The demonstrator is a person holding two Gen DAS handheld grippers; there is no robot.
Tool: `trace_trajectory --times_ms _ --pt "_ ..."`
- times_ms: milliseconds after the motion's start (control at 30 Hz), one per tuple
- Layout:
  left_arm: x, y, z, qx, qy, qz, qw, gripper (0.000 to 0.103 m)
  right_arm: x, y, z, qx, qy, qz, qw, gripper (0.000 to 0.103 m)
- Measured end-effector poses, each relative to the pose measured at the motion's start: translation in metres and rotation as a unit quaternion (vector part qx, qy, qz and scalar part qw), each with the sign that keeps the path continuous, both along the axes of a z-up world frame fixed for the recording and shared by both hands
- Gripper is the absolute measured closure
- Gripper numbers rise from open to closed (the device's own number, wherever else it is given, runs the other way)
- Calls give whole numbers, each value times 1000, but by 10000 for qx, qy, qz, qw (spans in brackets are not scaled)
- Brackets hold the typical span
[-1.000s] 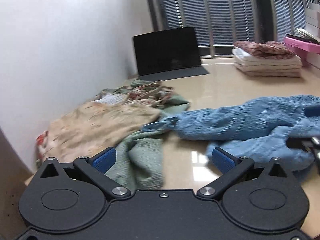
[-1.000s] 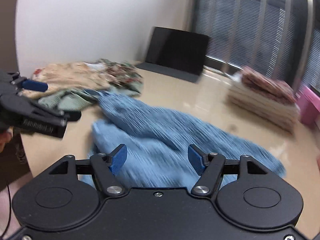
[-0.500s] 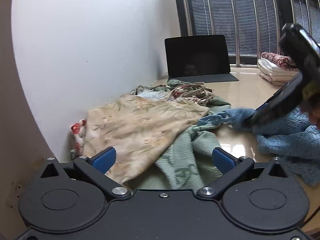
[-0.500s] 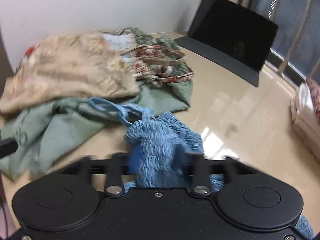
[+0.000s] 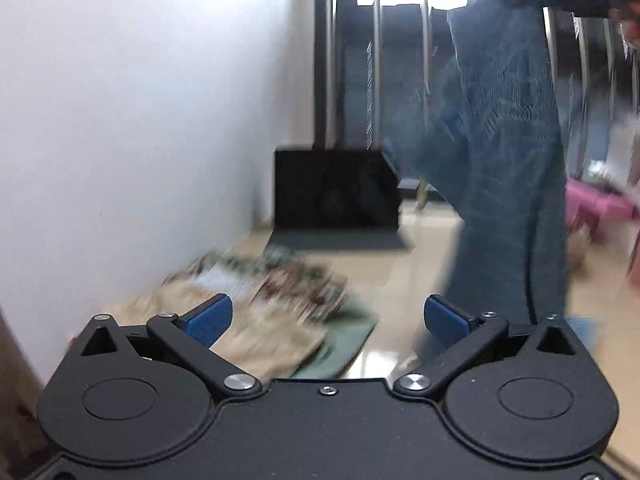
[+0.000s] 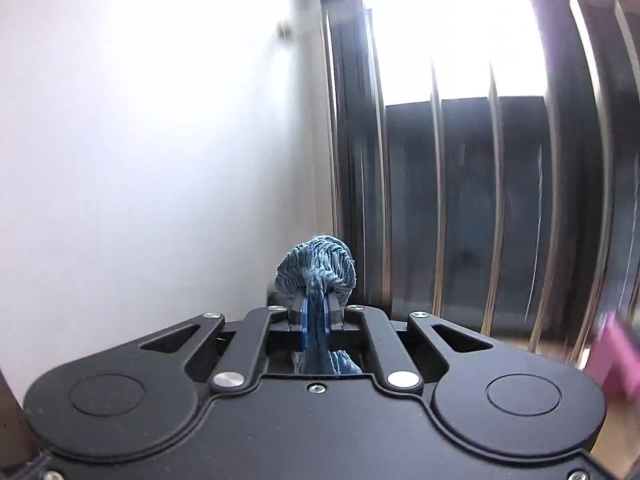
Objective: Fold clothes
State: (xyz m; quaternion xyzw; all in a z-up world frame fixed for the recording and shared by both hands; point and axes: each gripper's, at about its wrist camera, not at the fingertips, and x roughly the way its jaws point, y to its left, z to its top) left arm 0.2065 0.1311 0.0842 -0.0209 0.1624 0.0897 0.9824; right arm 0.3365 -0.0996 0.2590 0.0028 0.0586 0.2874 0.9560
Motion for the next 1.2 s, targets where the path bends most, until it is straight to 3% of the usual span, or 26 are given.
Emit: trace_trajectory --times_ms 67,133,233,333,433,500,533,567,633,767,900,1000,1200 --pt "-3 -10 10 -88 -185 -141 9997 0 -33 -29 11 95 -394 44 9992 96" --pt "-5 -19 10 -109 -187 -245 9995 0 -58 -58 -1 2 -457 -6 9990 96" --pt "-9 -34 1 -44 9 -404 9992 0 -86 -91 -54 -319 39 -136 9994 96" --pt "-15 -50 -18 208 342 -541 9977 0 -104 -114 -132 -745 1038 -222 9916 96" --pt "-18 -62 -35 406 675 -635 9949 0 -116 -128 -224 -1183 2436 -218 9624 90" --pt "-18 -70 -45 503 872 -690 9925 0 -129 -140 -268 -1134 3038 -438 9450 71" --pt "-16 -72 -49 546 947 -710 9915 0 -137 -147 -281 -983 3219 -586 9398 55" --pt "-16 -77 -52 583 1005 -736 9905 0 -145 -154 -287 -783 3320 -683 9375 48" --pt "-15 -86 -58 649 1095 -806 9886 0 -160 -167 -292 -331 3375 -775 9375 44" --pt "-12 -101 -65 665 1228 -953 9856 0 -179 -177 -282 10 3006 -955 9490 38" --pt "-5 -112 -75 679 1294 -954 9847 0 -173 -168 -256 -441 2367 -970 9657 38" --pt "1 -112 -80 685 1382 -833 9845 0 -153 -142 -245 -847 2107 -688 9714 38" --pt "-5 -84 -85 520 1390 -565 9873 0 -98 -61 -235 -1822 1762 160 9672 38"
